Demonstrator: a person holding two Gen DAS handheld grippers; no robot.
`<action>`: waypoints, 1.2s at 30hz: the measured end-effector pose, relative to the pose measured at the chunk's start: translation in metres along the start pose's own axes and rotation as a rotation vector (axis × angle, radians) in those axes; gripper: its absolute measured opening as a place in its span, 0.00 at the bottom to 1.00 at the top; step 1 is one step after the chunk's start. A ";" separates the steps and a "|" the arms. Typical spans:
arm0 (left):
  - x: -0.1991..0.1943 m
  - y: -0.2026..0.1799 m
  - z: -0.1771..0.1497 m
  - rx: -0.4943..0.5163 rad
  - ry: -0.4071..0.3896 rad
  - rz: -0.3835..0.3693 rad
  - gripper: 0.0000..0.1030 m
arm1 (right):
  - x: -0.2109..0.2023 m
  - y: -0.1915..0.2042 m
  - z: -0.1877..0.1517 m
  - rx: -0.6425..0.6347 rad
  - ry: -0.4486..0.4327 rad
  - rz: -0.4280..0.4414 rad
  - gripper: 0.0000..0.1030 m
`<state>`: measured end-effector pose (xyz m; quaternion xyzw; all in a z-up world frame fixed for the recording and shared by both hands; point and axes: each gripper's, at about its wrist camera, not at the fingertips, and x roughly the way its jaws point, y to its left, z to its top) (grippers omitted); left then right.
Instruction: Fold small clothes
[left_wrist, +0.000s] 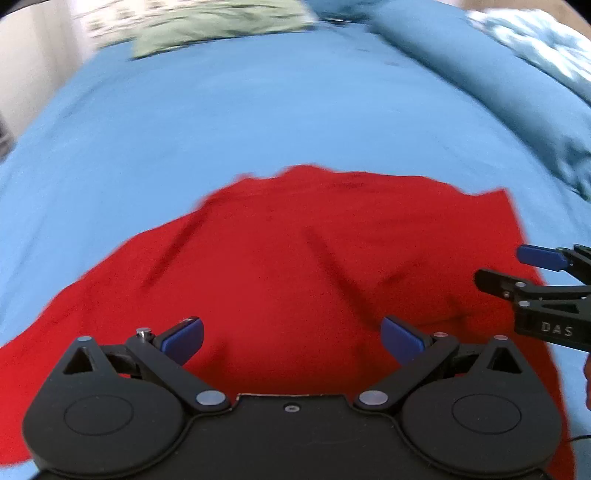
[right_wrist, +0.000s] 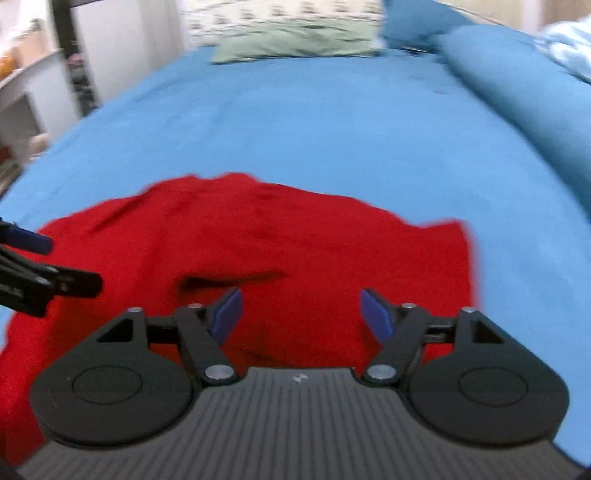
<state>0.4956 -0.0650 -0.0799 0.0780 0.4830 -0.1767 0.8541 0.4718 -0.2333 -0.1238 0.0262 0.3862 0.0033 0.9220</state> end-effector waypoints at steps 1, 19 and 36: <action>0.006 -0.011 0.003 0.021 0.010 -0.033 1.00 | -0.004 -0.011 -0.003 0.024 0.007 -0.021 0.85; 0.064 0.027 -0.009 -0.391 -0.034 -0.073 0.48 | 0.001 -0.083 -0.046 0.300 0.083 -0.107 0.85; 0.058 0.024 -0.003 -0.357 -0.141 -0.089 0.04 | 0.015 -0.069 -0.060 0.177 0.097 -0.172 0.88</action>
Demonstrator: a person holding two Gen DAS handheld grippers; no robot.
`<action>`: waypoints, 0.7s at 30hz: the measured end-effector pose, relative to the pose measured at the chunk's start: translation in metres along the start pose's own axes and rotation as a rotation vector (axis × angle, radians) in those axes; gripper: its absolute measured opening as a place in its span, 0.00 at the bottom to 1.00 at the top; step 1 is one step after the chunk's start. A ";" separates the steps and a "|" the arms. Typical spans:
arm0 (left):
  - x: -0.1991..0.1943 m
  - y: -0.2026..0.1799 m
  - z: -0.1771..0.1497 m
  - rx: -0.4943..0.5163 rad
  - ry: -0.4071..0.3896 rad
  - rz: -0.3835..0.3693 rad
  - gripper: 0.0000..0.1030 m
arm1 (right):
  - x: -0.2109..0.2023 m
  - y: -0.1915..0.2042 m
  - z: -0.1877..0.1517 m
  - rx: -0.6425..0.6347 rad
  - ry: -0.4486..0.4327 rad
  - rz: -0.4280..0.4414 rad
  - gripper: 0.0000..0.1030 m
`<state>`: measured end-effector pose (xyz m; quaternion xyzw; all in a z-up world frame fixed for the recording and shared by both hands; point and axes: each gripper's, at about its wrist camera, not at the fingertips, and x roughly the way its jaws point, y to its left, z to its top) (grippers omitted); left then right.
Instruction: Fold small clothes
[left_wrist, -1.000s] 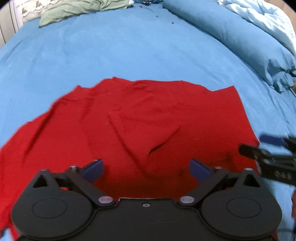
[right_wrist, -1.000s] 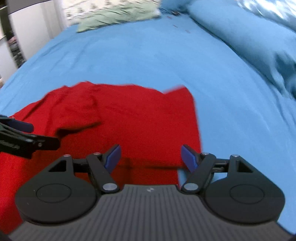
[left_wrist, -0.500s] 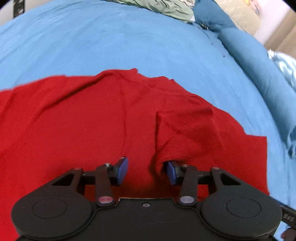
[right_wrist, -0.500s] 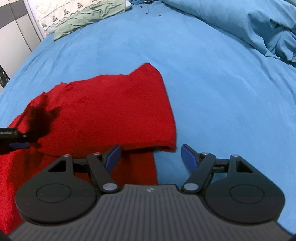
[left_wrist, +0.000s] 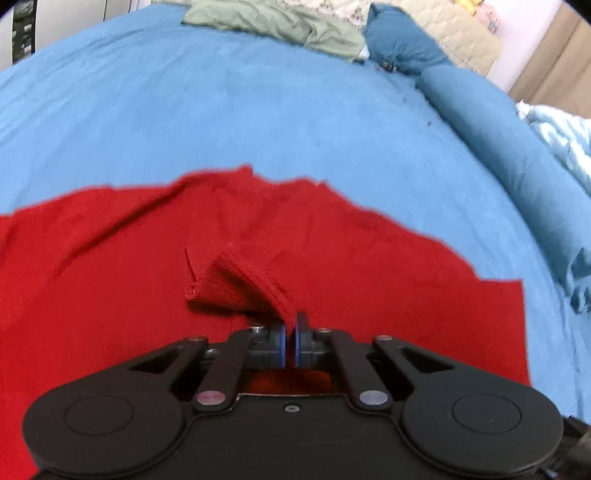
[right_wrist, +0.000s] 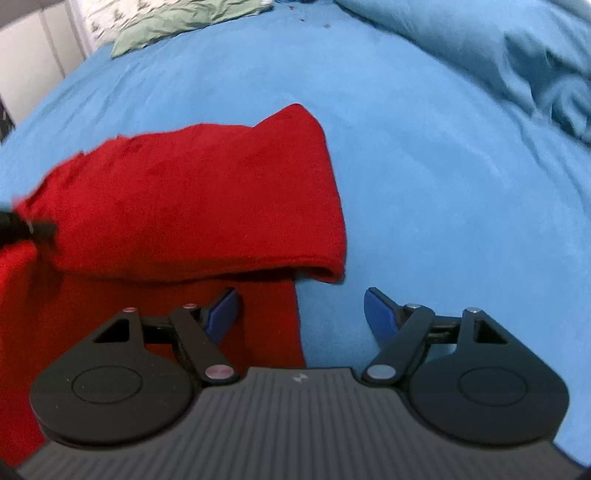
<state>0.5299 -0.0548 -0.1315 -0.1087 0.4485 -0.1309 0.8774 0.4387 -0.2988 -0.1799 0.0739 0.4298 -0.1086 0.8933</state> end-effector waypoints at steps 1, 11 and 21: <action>-0.007 -0.002 0.003 0.011 -0.035 0.002 0.04 | 0.001 0.006 -0.002 -0.039 -0.009 -0.024 0.89; -0.095 0.041 0.004 0.025 -0.304 0.224 0.04 | 0.017 0.032 0.012 -0.172 -0.059 -0.070 0.89; -0.084 0.088 -0.038 -0.018 -0.223 0.195 0.04 | 0.014 0.025 0.012 -0.178 -0.081 -0.140 0.87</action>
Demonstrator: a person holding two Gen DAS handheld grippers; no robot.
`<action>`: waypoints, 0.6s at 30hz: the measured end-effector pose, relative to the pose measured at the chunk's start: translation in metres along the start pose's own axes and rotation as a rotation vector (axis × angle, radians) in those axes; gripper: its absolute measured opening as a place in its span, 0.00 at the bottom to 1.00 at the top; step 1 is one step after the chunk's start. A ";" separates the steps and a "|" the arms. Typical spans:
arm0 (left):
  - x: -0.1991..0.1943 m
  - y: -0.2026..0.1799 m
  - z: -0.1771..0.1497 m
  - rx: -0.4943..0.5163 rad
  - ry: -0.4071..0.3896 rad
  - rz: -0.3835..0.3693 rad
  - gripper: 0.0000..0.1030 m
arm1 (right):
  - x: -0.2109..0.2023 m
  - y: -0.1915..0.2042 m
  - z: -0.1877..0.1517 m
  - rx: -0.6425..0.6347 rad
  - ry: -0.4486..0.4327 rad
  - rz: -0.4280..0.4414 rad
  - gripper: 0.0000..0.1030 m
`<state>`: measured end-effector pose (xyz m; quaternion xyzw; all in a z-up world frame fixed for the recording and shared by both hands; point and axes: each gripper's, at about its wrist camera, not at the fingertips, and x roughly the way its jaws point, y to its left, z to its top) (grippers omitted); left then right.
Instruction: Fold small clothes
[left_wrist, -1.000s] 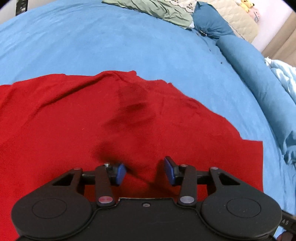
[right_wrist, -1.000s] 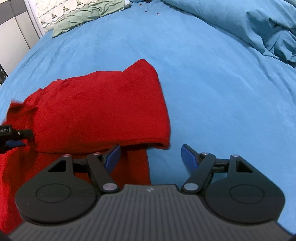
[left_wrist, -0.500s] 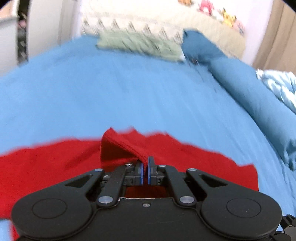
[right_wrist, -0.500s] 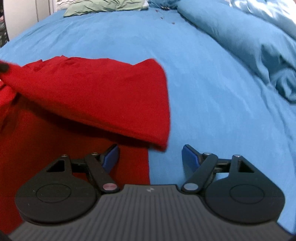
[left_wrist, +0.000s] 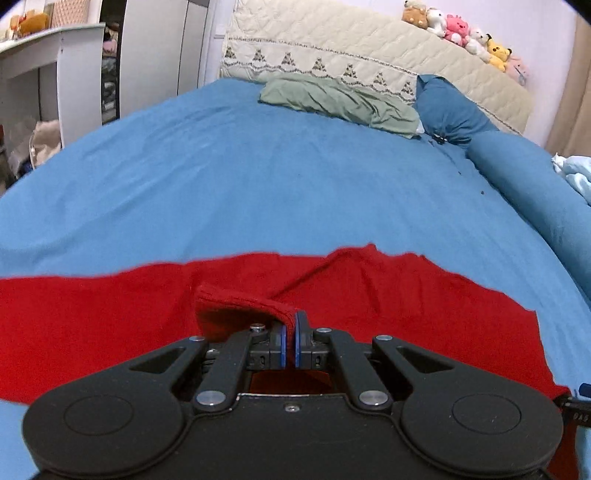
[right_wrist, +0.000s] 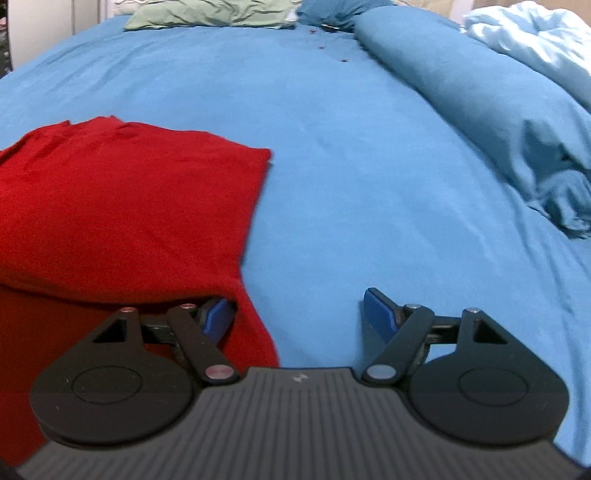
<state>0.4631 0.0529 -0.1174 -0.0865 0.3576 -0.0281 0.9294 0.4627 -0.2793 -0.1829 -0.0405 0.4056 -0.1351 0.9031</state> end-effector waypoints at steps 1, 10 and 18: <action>0.002 0.001 -0.002 -0.003 0.017 0.005 0.05 | -0.001 -0.003 -0.003 0.008 0.009 0.001 0.87; -0.020 0.028 -0.042 0.007 0.215 0.045 0.38 | -0.018 -0.016 -0.005 0.014 0.057 0.030 0.88; -0.028 0.031 0.016 0.079 0.065 0.037 0.56 | -0.052 0.003 0.013 0.022 -0.034 0.135 0.89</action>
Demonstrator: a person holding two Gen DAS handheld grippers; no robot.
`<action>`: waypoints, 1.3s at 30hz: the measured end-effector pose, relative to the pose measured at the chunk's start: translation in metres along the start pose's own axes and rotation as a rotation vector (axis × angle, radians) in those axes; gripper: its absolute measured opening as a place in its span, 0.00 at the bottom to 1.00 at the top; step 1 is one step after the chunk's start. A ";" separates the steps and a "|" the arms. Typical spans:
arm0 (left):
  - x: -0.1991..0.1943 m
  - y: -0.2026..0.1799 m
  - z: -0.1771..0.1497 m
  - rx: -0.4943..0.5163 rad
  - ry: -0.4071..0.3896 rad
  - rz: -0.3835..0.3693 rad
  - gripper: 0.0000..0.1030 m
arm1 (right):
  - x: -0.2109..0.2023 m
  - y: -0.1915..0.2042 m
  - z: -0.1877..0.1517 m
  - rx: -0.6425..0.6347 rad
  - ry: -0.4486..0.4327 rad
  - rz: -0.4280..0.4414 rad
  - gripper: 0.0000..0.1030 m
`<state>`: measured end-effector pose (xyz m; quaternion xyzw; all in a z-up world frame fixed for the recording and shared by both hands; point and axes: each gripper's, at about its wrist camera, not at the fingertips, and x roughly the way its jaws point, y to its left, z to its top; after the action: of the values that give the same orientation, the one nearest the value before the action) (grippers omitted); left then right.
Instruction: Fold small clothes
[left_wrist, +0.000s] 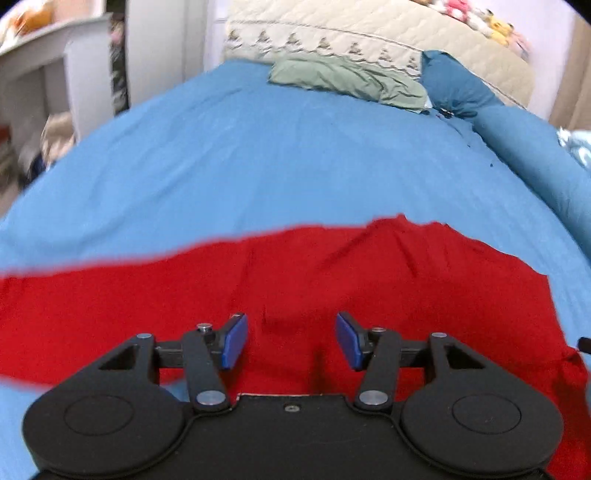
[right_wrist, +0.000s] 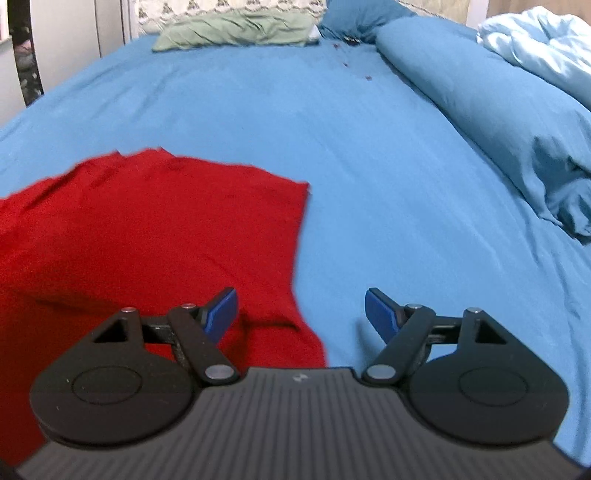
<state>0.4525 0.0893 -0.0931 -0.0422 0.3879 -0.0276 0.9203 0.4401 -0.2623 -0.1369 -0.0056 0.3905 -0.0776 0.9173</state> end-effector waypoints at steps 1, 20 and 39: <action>0.012 -0.001 0.007 0.024 0.009 0.006 0.55 | 0.001 0.005 0.002 0.012 -0.005 0.009 0.89; -0.006 -0.050 -0.032 0.308 -0.149 0.193 0.54 | 0.025 0.039 0.006 0.072 0.016 0.067 0.89; 0.045 -0.035 -0.028 0.144 0.103 0.011 0.69 | 0.051 0.041 -0.019 0.065 0.040 0.053 0.89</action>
<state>0.4629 0.0488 -0.1413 0.0276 0.4321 -0.0526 0.8998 0.4675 -0.2281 -0.1896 0.0360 0.4059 -0.0657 0.9108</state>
